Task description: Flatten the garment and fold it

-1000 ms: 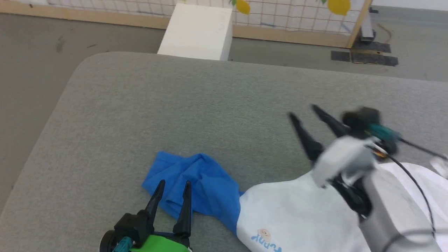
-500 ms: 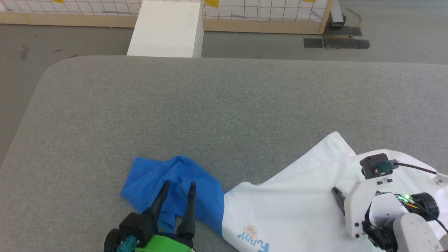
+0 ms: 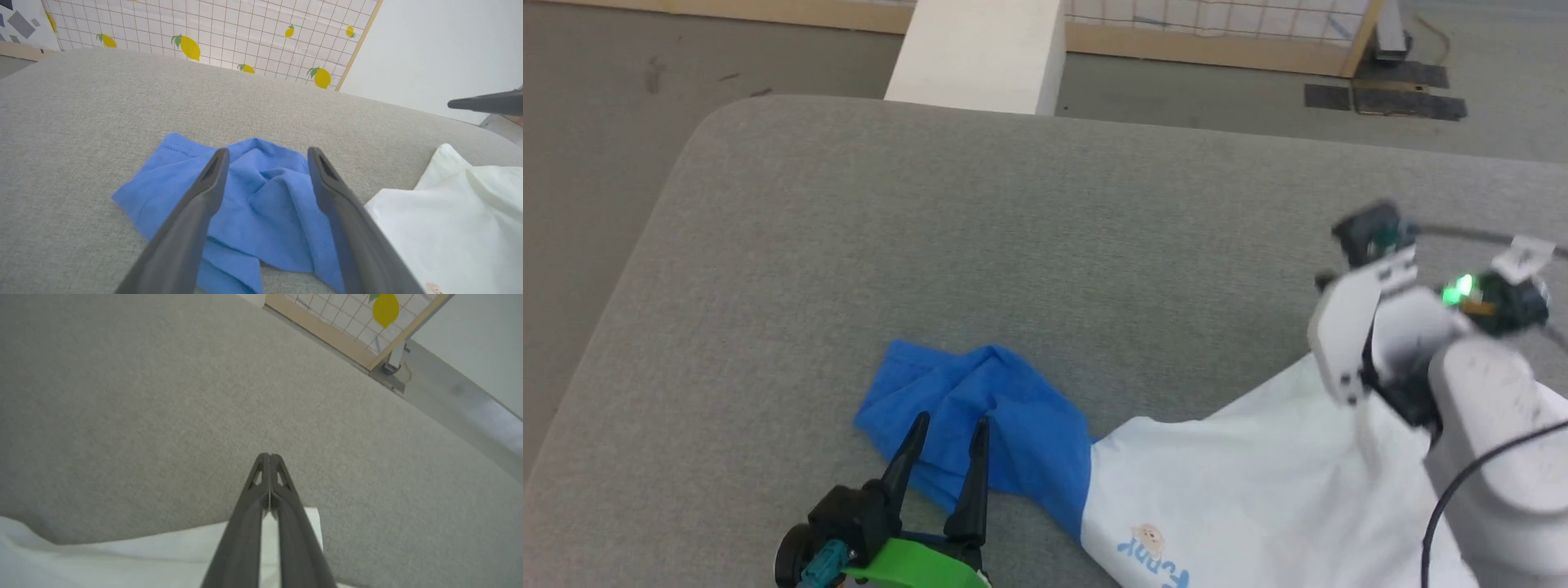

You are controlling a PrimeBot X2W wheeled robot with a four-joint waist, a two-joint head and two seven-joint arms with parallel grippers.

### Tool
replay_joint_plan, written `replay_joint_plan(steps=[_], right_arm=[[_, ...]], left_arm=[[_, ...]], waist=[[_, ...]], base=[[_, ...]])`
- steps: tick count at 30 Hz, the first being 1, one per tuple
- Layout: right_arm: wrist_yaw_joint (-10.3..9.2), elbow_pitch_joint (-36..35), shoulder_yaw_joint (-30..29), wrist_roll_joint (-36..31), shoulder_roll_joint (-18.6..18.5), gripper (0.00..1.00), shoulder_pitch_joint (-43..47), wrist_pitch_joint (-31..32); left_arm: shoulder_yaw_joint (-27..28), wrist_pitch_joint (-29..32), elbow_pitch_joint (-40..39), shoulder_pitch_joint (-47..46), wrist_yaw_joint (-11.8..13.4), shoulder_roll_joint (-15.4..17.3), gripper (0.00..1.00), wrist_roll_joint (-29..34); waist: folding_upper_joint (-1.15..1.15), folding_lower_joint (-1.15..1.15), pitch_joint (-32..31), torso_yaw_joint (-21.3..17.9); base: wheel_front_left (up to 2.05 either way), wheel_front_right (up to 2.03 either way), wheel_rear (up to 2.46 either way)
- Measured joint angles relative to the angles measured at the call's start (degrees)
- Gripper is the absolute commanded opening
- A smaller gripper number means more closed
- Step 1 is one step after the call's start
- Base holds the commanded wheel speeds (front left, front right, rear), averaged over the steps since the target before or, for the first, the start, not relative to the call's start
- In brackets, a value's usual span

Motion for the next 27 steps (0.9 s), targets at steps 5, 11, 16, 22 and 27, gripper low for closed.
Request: replay_joint_plan(steps=[5, 11, 16, 22, 27], right_arm=[[0.00, -1.4, 1.8, 2.6, -0.4, 0.21, -6.6, -0.4], [0.00, -2.5, 2.5, 4.5, 0.4, 1.00, -6.2, -1.6], [0.00, -4.8, 0.2, 5.4, 1.0, 1.00, -3.9, -6.9], [0.00, -10.9, -4.9, 6.2, 1.9, 1.00, -0.9, -10.7], [0.00, -16.5, -9.1, 6.6, 1.5, 1.00, 6.0, -7.7]], left_arm=[[-0.5, 0.0, -0.1, -0.1, 0.6, 0.0, 1.00, -0.6], [-0.3, 0.0, -0.4, -0.1, 0.7, 0.0, 1.00, -0.6], [0.1, 0.0, -0.6, -0.1, 0.9, 0.0, 1.00, -0.6], [0.6, 0.0, -0.6, -0.1, 0.9, 0.0, 1.00, -0.2], [0.5, 0.0, -0.5, -0.1, 0.7, 0.0, 1.00, -0.2]], waist=[[0.00, 0.00, 0.4, 2.3], [0.00, 0.00, 1.2, 3.5], [0.00, 0.00, 1.7, 3.1], [0.00, 0.00, 1.5, 1.3], [0.00, 0.00, 1.1, -0.5]], base=[[0.00, 0.00, 0.00], [0.00, 0.00, 0.00], [0.00, 0.00, 0.00], [0.00, 0.00, 0.00], [0.00, 0.00, 0.00]])
